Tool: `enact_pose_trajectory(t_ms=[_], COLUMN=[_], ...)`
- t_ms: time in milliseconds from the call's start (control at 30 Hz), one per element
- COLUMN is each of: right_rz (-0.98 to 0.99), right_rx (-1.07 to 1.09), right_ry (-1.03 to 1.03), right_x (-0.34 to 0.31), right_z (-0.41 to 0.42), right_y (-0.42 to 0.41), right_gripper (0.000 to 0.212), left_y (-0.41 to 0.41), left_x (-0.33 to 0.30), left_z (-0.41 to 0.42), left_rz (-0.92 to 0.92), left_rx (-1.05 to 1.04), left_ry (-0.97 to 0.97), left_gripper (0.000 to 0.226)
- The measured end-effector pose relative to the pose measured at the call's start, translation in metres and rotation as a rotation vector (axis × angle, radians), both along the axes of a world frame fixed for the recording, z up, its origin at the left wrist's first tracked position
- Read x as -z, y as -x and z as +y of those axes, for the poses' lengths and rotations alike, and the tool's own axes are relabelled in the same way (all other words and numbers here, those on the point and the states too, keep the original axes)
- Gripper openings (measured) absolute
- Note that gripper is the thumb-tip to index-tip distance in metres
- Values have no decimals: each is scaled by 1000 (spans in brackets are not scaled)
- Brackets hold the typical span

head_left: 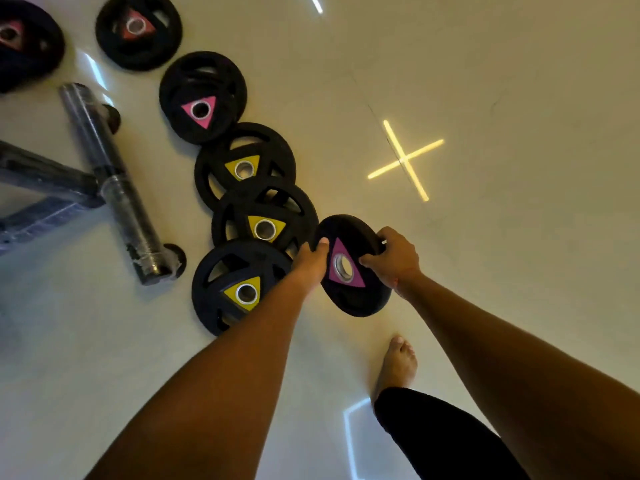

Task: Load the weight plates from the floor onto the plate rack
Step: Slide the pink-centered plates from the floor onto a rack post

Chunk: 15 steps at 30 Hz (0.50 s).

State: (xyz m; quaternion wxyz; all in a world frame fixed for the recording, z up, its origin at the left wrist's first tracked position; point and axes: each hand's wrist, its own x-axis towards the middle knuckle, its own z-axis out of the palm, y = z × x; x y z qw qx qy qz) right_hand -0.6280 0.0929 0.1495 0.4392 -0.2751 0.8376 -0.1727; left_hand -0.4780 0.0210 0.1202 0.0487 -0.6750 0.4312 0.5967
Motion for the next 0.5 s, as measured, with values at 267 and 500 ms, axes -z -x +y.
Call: enact_pose_trajectory(t_ms=[267,500], right_rz=[-282,-358], right_rx=[-65,-232], right_ry=[138,234], right_x=[-225,-398], right_z=[-45,-87], right_y=[-39,-140], right_gripper=[44,35], left_y=[-86,-230], left_x=[-207,-343], left_z=[-45,-70], left_rz=[12,97], left_rx=[-182,-444], left_ry=[152,210], left_gripper=[61,62])
